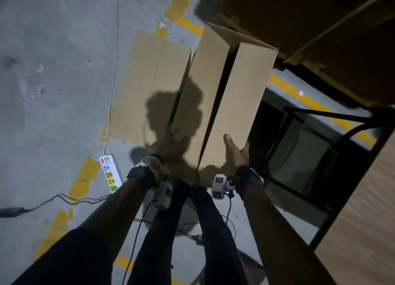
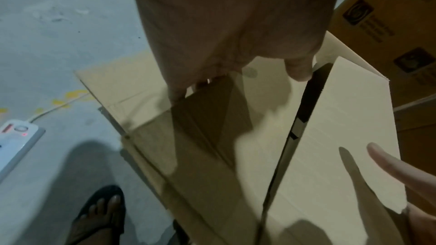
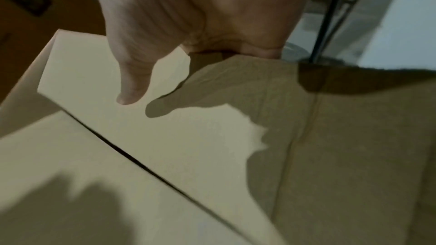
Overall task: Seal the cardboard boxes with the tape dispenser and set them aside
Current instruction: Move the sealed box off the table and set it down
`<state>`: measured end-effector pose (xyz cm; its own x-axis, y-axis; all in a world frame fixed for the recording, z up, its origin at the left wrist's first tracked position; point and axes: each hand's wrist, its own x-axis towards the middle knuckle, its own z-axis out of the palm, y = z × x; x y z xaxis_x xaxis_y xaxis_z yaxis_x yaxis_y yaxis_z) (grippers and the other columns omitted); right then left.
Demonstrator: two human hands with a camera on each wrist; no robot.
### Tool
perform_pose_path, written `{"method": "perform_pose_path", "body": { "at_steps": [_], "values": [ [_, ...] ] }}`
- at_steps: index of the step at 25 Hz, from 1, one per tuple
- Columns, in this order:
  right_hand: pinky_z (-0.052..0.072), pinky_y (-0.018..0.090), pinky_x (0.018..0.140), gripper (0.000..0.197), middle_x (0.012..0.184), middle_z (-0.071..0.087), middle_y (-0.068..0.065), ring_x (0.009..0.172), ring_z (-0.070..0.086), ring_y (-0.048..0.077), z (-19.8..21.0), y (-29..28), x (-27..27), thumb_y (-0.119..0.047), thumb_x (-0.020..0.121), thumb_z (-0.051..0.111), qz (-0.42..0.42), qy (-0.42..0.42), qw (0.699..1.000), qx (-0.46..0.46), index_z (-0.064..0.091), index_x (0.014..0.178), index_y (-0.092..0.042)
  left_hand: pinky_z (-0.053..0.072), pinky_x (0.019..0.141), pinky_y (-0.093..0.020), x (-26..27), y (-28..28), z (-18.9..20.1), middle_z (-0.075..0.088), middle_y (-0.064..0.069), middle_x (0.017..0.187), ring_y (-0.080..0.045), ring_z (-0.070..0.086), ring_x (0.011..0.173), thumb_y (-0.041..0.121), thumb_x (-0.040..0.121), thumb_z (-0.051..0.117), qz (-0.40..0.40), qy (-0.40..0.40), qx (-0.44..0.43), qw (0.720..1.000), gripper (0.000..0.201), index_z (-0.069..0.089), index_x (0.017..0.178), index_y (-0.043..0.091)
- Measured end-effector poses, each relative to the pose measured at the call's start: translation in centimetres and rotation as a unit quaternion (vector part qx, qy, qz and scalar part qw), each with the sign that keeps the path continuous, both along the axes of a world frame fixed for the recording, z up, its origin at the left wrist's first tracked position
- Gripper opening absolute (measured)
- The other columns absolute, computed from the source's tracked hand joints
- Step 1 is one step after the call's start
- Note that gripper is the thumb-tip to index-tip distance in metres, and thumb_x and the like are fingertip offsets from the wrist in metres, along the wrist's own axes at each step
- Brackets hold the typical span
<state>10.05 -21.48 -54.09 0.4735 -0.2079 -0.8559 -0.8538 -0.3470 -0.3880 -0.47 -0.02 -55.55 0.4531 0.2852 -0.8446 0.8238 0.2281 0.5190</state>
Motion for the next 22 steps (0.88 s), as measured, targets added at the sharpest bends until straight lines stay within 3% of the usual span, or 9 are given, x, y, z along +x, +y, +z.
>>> {"method": "perform_pose_path", "body": {
  "at_steps": [2, 4, 9, 11, 13, 15, 17, 20, 22],
  "values": [
    [0.03, 0.036, 0.118, 0.1, 0.158, 0.043, 0.0, 0.145, 0.04, 0.024, 0.3, 0.1, 0.5, -0.059, 0.08, 0.079, -0.007, 0.0, 1.0, 0.013, 0.023, 0.16, -0.037, 0.047, 0.108, -0.044, -0.6, -0.6, -2.2, 0.054, 0.0, 0.141, -0.022, 0.058, 0.123, 0.068, 0.069, 0.076, 0.013, -0.001, 0.01, 1.0, 0.104, 0.029, 0.152, 0.026],
    [0.029, 0.036, 0.116, 0.093, 0.158, 0.041, 0.003, 0.146, 0.038, 0.026, 1.1, -0.1, 0.6, -0.053, 0.088, 0.074, -0.011, -0.001, 1.0, 0.028, 0.021, 0.162, -0.032, 0.043, 0.113, -0.048, -0.6, -1.0, -0.8, 0.053, -0.004, 0.146, -0.026, 0.055, 0.131, 0.084, 0.059, 0.073, 0.018, -0.012, 0.011, 1.0, 0.107, 0.031, 0.146, 0.039],
    [0.032, 0.047, 0.12, 0.115, 0.154, 0.047, -0.002, 0.142, 0.043, 0.024, 5.4, 0.2, 1.1, -0.082, 0.064, 0.074, -0.007, -0.025, 0.997, 0.067, 0.026, 0.159, -0.037, 0.04, 0.116, -0.048, 0.9, -0.2, 8.4, 0.046, -0.005, 0.154, -0.028, 0.047, 0.141, 0.068, 0.071, 0.071, -0.102, -0.071, 0.164, 0.979, 0.104, 0.03, 0.156, 0.026],
    [0.031, 0.046, 0.122, 0.121, 0.151, 0.048, -0.01, 0.139, 0.046, 0.016, 8.3, 0.7, 2.0, -0.087, 0.058, 0.075, -0.013, -0.052, 0.993, 0.106, 0.03, 0.158, -0.037, 0.053, 0.101, -0.058, 2.3, 0.3, 13.0, 0.047, -0.019, 0.145, -0.052, 0.054, 0.13, 0.05, 0.091, 0.064, -0.07, -0.096, 0.146, 0.982, 0.068, 0.037, 0.148, 0.026],
    [0.028, 0.044, 0.123, 0.119, 0.151, 0.043, -0.016, 0.139, 0.042, 0.01, 11.8, 1.2, 3.1, -0.084, 0.061, 0.076, -0.001, -0.063, 0.989, 0.134, 0.028, 0.158, -0.036, 0.055, 0.07, -0.069, 2.6, 1.6, 16.3, 0.038, -0.032, 0.136, -0.071, 0.057, 0.105, 0.049, 0.104, 0.043, -0.11, -0.237, 0.127, 0.957, 0.045, 0.041, 0.14, 0.022],
    [0.031, 0.042, 0.121, 0.128, 0.152, 0.047, -0.01, 0.139, 0.046, 0.015, 16.3, 1.7, 4.4, -0.083, 0.054, 0.081, -0.019, -0.073, 0.983, 0.167, 0.026, 0.159, -0.036, 0.055, 0.087, -0.068, 3.7, 1.7, 21.7, 0.037, -0.023, 0.142, -0.063, 0.056, 0.118, 0.071, 0.09, 0.053, -0.028, -0.2, 0.028, 0.979, 0.054, 0.048, 0.135, 0.042],
    [0.032, 0.041, 0.12, 0.127, 0.151, 0.05, -0.007, 0.139, 0.048, 0.018, 21.5, 2.4, 5.6, -0.081, 0.055, 0.082, -0.016, -0.095, 0.976, 0.194, 0.026, 0.159, -0.034, 0.046, 0.11, -0.057, 4.8, 1.5, 27.6, 0.05, -0.004, 0.148, -0.036, 0.053, 0.136, 0.091, 0.063, 0.067, 0.004, -0.15, 0.09, 0.985, 0.071, 0.051, 0.125, 0.06],
    [0.028, 0.032, 0.113, 0.1, 0.14, 0.053, -0.015, 0.134, 0.044, 0.012, 29.7, 2.3, 6.8, -0.063, 0.08, 0.075, 0.009, -0.146, 0.962, 0.231, 0.025, 0.16, -0.028, 0.043, 0.113, -0.054, 4.9, 2.3, 33.6, 0.054, 0.008, 0.148, -0.015, 0.056, 0.134, 0.079, 0.066, 0.079, 0.028, -0.181, 0.027, 0.983, 0.08, 0.04, 0.133, 0.058],
    [0.027, 0.039, 0.116, 0.106, 0.14, 0.052, -0.016, 0.14, 0.04, 0.016, 34.3, 1.3, 6.4, -0.065, 0.077, 0.077, 0.011, -0.169, 0.953, 0.25, 0.022, 0.16, -0.032, 0.035, 0.119, -0.053, 4.9, 2.0, 38.3, 0.04, 0.012, 0.16, -0.012, 0.05, 0.139, 0.081, 0.066, 0.078, 0.017, -0.193, 0.022, 0.981, 0.098, 0.026, 0.146, 0.061]
  ]
}}
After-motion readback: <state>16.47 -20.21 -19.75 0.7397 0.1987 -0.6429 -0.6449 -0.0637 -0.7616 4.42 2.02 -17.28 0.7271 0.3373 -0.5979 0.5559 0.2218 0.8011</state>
